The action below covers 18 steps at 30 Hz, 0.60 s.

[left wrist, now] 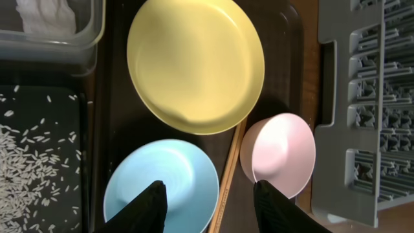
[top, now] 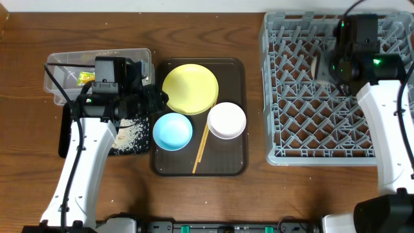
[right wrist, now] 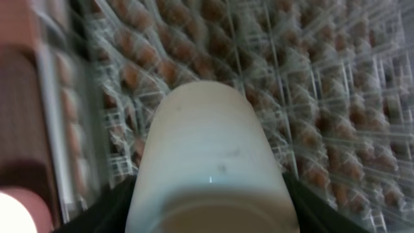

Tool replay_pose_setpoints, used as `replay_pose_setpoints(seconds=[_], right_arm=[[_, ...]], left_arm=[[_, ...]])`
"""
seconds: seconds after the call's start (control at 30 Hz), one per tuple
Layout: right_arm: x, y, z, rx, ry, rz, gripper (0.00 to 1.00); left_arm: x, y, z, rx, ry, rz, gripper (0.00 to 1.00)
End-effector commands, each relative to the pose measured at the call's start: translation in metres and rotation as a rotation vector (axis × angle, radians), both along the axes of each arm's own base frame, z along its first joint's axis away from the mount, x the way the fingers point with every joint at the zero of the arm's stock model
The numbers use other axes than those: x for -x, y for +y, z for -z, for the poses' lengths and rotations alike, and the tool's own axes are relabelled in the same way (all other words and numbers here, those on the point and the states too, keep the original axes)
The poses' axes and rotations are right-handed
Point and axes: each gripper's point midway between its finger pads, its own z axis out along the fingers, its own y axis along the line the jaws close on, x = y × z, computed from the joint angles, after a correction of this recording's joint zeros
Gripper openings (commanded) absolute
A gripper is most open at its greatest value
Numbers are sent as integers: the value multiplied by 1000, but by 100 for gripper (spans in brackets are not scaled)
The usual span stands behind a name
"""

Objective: Sort waste into correct bins and load items into the dishwasher rack
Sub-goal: 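Place the white cup into the dish rack with the right gripper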

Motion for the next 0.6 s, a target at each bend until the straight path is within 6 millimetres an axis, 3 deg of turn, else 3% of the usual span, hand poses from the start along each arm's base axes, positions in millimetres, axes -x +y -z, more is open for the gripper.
replay_pose_setpoints(seconds=[0.0,0.17,0.57], right_arm=[[22,-24,1,6,63,101,1],[53,-49,27,0,197,178,1],[71,-57,79,-63,274,216,1]], left_arm=[[-1,4,1,-25,-6,0,47],[-1,4,1,-25,-5,0,47],[5,5,4,-26,19,0,47]])
